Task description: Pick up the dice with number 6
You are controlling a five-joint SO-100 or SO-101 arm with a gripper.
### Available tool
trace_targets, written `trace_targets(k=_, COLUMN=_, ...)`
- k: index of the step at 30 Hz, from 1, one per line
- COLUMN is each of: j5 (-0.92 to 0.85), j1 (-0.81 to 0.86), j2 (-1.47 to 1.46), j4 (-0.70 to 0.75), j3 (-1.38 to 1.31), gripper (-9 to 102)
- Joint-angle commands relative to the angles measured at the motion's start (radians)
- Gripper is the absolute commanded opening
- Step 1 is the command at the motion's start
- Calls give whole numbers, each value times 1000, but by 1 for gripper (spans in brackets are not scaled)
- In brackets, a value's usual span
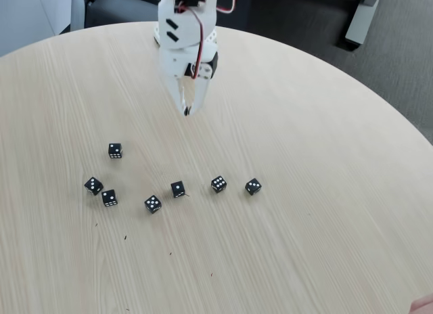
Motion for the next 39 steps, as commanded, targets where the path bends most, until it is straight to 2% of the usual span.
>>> trace_targets(k=1, j5=31, j1=3, j2=-26, j4=-2, j3=-135, gripper=0)
trace_targets(k=15, j5=129, j1=5, j2=-284, j4=2, j3=-431, gripper=2)
trace_targets(k=23, j5=204, j1=5, j2=-549, j4=6, j3=-540, gripper=16)
trace_targets(k=34, j5=282, j1=5, j2=-744, j4=152, j3=-675, gripper=20)
trace_targets(k=39, j5=212, j1=5, j2=-749, j4=156, j3=-692, gripper=20)
